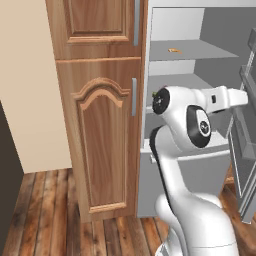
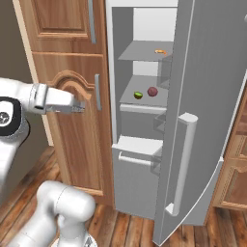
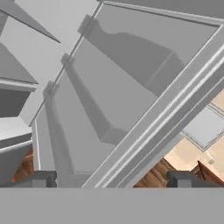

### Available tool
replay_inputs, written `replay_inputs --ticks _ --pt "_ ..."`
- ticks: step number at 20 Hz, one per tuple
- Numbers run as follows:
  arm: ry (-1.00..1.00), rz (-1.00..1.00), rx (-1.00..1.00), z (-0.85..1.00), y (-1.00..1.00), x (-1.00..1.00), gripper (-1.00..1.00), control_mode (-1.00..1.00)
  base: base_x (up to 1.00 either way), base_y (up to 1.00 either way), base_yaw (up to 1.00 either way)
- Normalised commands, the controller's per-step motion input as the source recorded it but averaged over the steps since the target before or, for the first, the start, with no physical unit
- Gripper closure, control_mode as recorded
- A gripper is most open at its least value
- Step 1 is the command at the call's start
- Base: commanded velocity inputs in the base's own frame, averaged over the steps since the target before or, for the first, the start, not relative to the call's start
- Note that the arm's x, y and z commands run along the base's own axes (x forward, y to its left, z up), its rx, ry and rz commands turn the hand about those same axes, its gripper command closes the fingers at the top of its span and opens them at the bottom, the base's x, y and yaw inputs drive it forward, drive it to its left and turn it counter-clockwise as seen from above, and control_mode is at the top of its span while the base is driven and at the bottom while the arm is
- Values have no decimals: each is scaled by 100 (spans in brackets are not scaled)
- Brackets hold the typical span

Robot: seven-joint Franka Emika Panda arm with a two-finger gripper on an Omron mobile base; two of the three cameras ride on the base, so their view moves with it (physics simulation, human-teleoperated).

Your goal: Open the fridge, remove the kiwi, onion, and shrimp, and place them on any counter.

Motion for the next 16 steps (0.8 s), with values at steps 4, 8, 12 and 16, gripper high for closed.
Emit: replay_inputs --ticks 4,8,12,16 --pt "31 0 4 -20 -8 100 -100 -100 0 0 0" --pt "29 0 13 -21 -49 100 -100 -100 0 0 0" --pt "19 1 16 -19 -77 95 -100 -100 0 0 0" --pt "10 1 20 -7 -93 62 -100 -100 0 0 0"
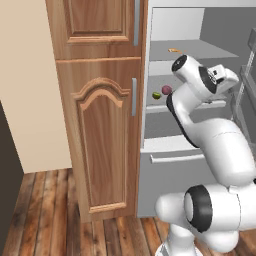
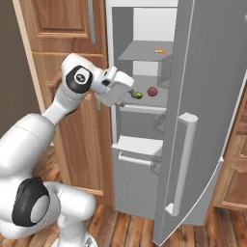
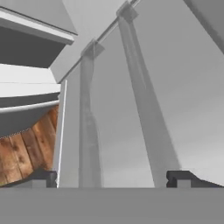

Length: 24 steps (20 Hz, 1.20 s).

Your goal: Open the fridge, remove the kiwi, onion, and shrimp, and place them on any counter.

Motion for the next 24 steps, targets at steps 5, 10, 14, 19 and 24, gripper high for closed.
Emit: replay_inputs --ticks 5,10,14,19,24 --pt "12 0 21 -14 -85 60 -100 -100 0 0 0" --pt "7 0 20 -21 -72 42 -100 -100 0 0 0" --pt "0 0 18 -23 -82 -2 -100 -100 0 0 0" --pt "-3 -1 14 -21 -89 -29 -100 -100 0 0 0" --pt "-9 -2 13 -13 -89 -48 -100 -100 0 0 0"
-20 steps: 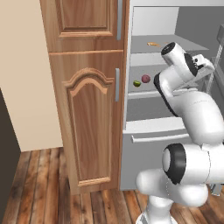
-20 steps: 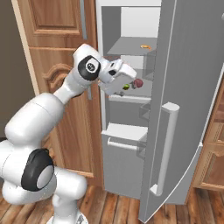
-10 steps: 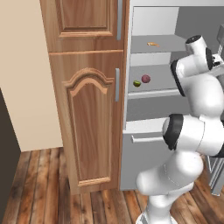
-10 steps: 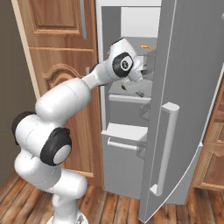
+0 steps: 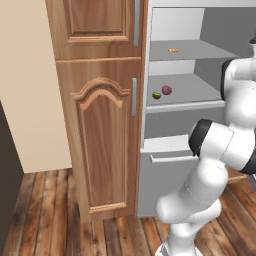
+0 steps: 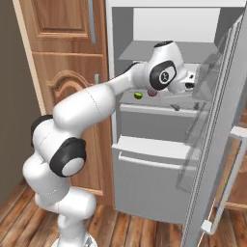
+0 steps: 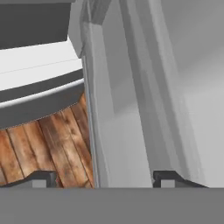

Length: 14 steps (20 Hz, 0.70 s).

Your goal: Open the fridge, remove the kiwi, onion, and shrimp, and place them on any counter.

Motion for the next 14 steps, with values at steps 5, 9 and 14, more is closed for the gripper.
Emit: replay_inputs --ticks 5,9,14 --pt "-21 -1 8 -4 -44 -52 -100 -100 0 0 0" --pt "-29 0 0 0 29 -29 -100 -100 0 0 0" --pt "-22 0 0 1 97 -13 -100 -100 0 0 0"
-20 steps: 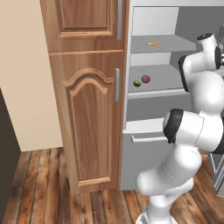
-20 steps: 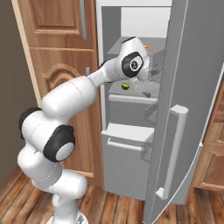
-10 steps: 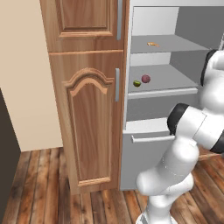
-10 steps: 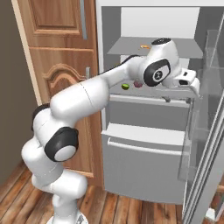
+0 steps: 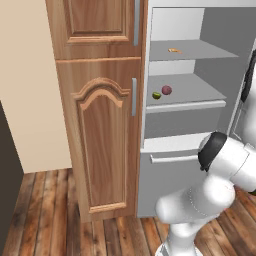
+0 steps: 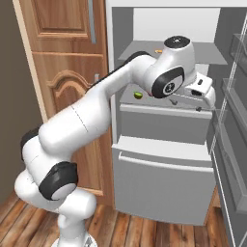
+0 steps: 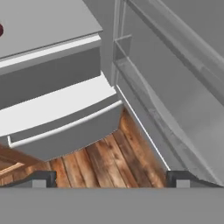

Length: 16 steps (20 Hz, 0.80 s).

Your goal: Open the fridge, remove the kiwi, onion, and shrimp, and place them on any counter.

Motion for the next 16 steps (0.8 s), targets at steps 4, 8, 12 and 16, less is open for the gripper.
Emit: replay_inputs --ticks 4,8,12,16 --pt "-3 0 -2 5 100 -1 -100 -100 0 0 0" --pt "0 0 -1 9 100 0 -100 -100 0 0 0" --pt "0 0 0 19 100 0 -100 -100 0 0 0" --pt "0 0 0 35 100 0 -100 -100 0 0 0"
